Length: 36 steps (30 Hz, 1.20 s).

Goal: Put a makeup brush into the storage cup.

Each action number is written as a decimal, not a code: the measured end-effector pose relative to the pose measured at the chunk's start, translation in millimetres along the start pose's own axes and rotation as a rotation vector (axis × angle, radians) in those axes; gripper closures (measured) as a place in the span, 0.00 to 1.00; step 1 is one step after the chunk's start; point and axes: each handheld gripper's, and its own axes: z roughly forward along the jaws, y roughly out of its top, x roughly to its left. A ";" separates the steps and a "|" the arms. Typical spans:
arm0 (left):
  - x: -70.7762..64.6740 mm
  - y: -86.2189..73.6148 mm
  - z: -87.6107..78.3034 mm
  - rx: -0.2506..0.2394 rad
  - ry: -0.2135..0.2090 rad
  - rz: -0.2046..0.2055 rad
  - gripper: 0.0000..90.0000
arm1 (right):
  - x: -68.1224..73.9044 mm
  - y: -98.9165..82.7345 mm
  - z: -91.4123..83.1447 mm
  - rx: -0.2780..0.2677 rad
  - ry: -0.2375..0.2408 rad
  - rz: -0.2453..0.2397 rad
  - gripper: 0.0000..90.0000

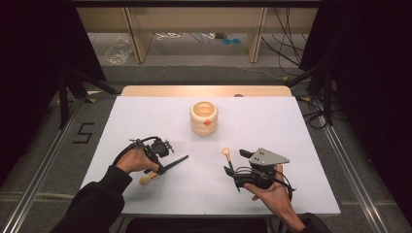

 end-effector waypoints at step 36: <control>-15.9 3.0 -43.2 -0.253 -0.143 0.025 0.87 | 16.7 6.9 7.7 0.015 0.056 -0.167 0.27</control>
